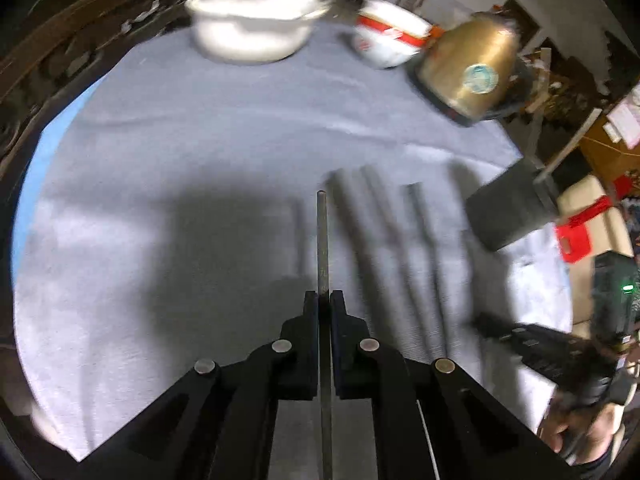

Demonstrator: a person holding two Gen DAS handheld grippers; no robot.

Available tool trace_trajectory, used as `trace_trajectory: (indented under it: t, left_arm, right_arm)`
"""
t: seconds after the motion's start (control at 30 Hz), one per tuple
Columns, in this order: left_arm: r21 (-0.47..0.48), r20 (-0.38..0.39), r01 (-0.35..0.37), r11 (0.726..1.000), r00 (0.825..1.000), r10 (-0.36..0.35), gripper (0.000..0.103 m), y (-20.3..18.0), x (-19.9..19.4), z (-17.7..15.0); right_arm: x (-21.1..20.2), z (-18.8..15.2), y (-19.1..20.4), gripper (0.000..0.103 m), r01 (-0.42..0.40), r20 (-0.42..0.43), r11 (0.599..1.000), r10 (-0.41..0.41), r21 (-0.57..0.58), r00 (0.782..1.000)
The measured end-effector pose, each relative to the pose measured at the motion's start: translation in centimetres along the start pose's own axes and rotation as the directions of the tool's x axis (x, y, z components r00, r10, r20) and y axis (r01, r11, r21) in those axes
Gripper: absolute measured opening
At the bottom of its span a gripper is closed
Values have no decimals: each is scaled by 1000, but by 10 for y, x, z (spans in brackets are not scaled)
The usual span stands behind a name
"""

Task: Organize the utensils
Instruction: 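Close the right tool on another chopstick while the left tool grasps one too, then lift and carry the chopstick toward the grey cup with the right tool while the left tool carries its own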

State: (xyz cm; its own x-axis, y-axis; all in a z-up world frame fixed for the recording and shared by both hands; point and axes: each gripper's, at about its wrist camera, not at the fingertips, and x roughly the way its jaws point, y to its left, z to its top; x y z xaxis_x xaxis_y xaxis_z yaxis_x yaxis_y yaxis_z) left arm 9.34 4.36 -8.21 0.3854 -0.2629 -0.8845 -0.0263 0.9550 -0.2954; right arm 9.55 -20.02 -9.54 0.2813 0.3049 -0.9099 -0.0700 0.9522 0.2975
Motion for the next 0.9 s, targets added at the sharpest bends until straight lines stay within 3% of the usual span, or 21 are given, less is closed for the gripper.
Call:
trace_trajectory:
  t: [0.23, 0.37, 0.57, 0.63, 0.67, 0.73, 0.9]
  left_arm:
    - [-16, -101, -46, 999, 994, 44, 8, 14, 23, 8]
    - [-18, -134, -23, 1000, 991, 21, 28, 9, 25, 14]
    - [0, -157, -44, 999, 987, 44, 34, -2, 30, 22]
    - [0, -163, -54, 999, 985, 53, 34, -4, 36, 30]
    - [6, -159, -60, 998, 986, 60, 29, -5, 37, 31]
    - [42, -153, -101, 994, 982, 106, 5, -7, 41, 32]
    - [-10, -117, 15, 1000, 993, -16, 5, 9, 31, 29]
  right_arm:
    - [5, 8, 9, 10, 47, -64, 999, -49, -27, 997]
    - [8, 21, 21, 10, 93, -99, 994, -98, -52, 990]
    - [23, 45, 27, 11, 153, -114, 987, -157, -46, 981]
    - [26, 51, 31, 11, 168, -101, 984, -173, -56, 980]
    - [27, 53, 31, 9, 169, -100, 984, -174, -56, 980]
    - [28, 54, 34, 7, 167, -97, 983, -174, -76, 980]
    - [14, 42, 24, 6, 110, -51, 993, -112, -35, 992]
